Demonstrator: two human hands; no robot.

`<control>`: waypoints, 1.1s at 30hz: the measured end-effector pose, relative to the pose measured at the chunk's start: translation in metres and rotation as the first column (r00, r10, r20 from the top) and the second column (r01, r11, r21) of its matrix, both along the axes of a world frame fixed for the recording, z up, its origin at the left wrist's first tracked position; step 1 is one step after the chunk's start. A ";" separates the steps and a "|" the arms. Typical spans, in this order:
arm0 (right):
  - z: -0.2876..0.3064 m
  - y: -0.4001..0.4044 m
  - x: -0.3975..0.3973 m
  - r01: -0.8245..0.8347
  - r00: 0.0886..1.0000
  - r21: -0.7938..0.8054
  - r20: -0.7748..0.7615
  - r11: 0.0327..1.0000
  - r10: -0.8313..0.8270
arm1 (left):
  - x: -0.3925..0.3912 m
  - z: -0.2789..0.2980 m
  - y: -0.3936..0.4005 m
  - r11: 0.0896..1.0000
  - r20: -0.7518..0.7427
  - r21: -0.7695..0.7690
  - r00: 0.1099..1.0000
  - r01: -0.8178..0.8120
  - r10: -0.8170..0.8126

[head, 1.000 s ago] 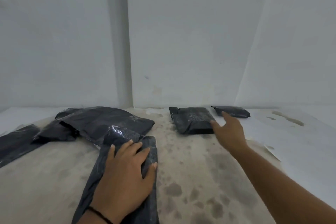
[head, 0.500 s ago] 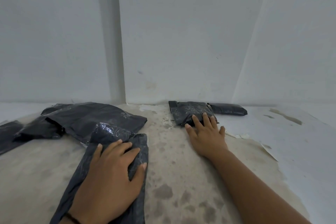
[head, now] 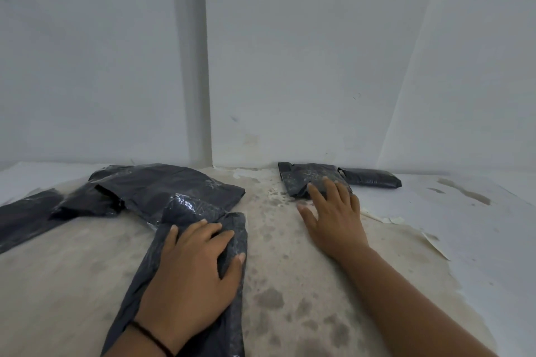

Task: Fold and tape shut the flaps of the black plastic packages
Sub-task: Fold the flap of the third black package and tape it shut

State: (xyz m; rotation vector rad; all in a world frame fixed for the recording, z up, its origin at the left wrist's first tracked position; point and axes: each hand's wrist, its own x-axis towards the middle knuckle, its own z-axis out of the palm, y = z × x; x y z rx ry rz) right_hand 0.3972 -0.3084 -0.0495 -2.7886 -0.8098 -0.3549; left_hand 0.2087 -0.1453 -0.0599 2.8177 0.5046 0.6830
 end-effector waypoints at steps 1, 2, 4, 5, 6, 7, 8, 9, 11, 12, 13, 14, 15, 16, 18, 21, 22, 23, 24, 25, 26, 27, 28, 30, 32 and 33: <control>0.002 0.001 -0.010 -0.027 0.999 0.003 0.018 1.000 0.027 | -0.001 0.002 -0.001 1.000 0.007 -0.006 1.000 -0.001 0.001; 0.003 0.002 -0.021 -0.055 0.998 0.020 0.024 0.998 0.054 | -0.002 0.005 -0.003 1.000 0.016 -0.018 1.000 0.001 0.000; 0.005 0.007 -0.046 -0.102 0.995 0.077 0.020 0.992 0.101 | -0.004 0.010 -0.005 0.998 0.056 -0.064 0.998 0.005 -0.002; 0.006 0.010 -0.060 -0.116 0.993 0.118 0.004 0.986 0.116 | -0.005 0.012 -0.006 0.995 0.085 -0.100 0.996 0.008 0.001; 0.006 0.015 -0.073 -0.119 0.992 0.160 -0.022 0.980 0.124 | -0.006 0.014 -0.006 0.989 0.125 -0.150 0.992 0.012 0.007; 0.004 0.019 -0.085 -0.117 0.990 0.202 -0.051 0.972 0.130 | -0.007 0.017 -0.006 0.975 0.186 -0.220 0.982 0.023 0.019; 0.002 0.023 -0.095 -0.110 0.988 0.245 -0.082 0.963 0.134 | -0.009 0.021 -0.005 0.950 0.263 -0.309 0.964 0.041 0.044; 0.000 0.028 -0.104 -0.094 0.986 0.277 -0.110 0.956 0.128 | -0.012 0.027 -0.003 0.913 0.332 -0.403 0.940 0.067 0.077; -0.008 0.033 -0.114 -0.052 0.989 0.303 -0.119 0.952 0.092 | -0.019 0.041 0.001 0.840 0.375 -0.532 0.919 0.107 0.121; -0.012 0.035 -0.116 -0.042 0.994 0.316 -0.086 0.948 0.073 | -0.023 0.048 0.005 0.813 0.363 -0.570 0.923 0.113 0.126; -0.014 0.035 -0.116 -0.049 0.997 0.337 -0.042 0.940 0.066 | -0.027 0.054 0.011 0.797 0.351 -0.593 0.928 0.116 0.126; -0.016 0.034 -0.115 -0.056 0.998 0.353 -0.009 0.934 0.063 | -0.032 0.059 0.020 0.793 0.335 -0.599 0.934 0.108 0.126; -0.016 0.034 -0.114 -0.049 0.998 0.353 -0.013 0.934 0.058 | -0.038 0.063 0.031 0.802 0.314 -0.591 0.940 0.082 0.135; -0.015 0.033 -0.113 -0.038 0.998 0.350 -0.030 0.936 0.052 | -0.044 0.066 0.044 0.824 0.288 -0.565 0.945 0.037 0.155; -0.014 0.032 -0.111 -0.017 0.998 0.356 -0.054 0.934 0.039 | -0.060 0.070 0.075 0.876 0.230 -0.474 0.948 -0.087 0.218; -0.012 0.033 -0.112 -0.006 0.995 0.296 -0.097 0.955 0.037 | -0.084 0.065 0.131 0.873 0.136 -0.374 0.913 -0.312 0.384; -0.012 0.034 -0.112 -0.015 0.993 0.274 -0.107 0.962 0.046 | -0.091 0.059 0.151 0.849 0.116 -0.367 0.887 -0.380 0.447; -0.012 0.034 -0.113 -0.024 0.992 0.262 -0.111 0.965 0.054 | -0.097 0.053 0.169 0.818 0.106 -0.369 0.855 -0.441 0.508; -0.012 0.034 -0.112 -0.027 0.991 0.259 -0.117 0.965 0.059 | -0.101 0.046 0.186 0.778 0.087 -0.376 0.816 -0.504 0.571; -0.012 0.033 -0.112 -0.029 0.991 0.254 -0.119 0.967 0.061 | -0.105 0.040 0.199 0.726 0.043 -0.373 0.770 -0.578 0.636; -0.011 0.034 -0.112 -0.028 0.991 0.241 -0.122 0.970 0.059 | -0.107 0.034 0.209 0.667 -0.043 -0.347 0.721 -0.660 0.691; -0.010 0.034 -0.113 -0.026 0.990 0.221 -0.126 0.975 0.056 | -0.107 0.028 0.216 0.618 -0.149 -0.305 0.677 -0.725 0.721; -0.009 0.035 -0.114 -0.026 0.990 0.205 -0.133 0.978 0.055 | -0.106 0.024 0.220 0.584 -0.237 -0.273 0.642 -0.764 0.729; -0.007 0.035 -0.114 -0.029 0.987 0.191 -0.147 0.981 0.058 | -0.100 0.018 0.225 0.554 -0.315 -0.284 0.622 -0.783 0.717; -0.005 0.036 -0.115 -0.031 0.986 0.177 -0.159 0.984 0.059 | -0.094 0.019 0.228 0.516 -0.310 -0.379 0.631 -0.768 0.711; -0.004 0.035 -0.115 -0.033 0.986 0.171 -0.157 0.985 0.061 | -0.093 0.020 0.229 0.486 -0.291 -0.433 0.628 -0.759 0.722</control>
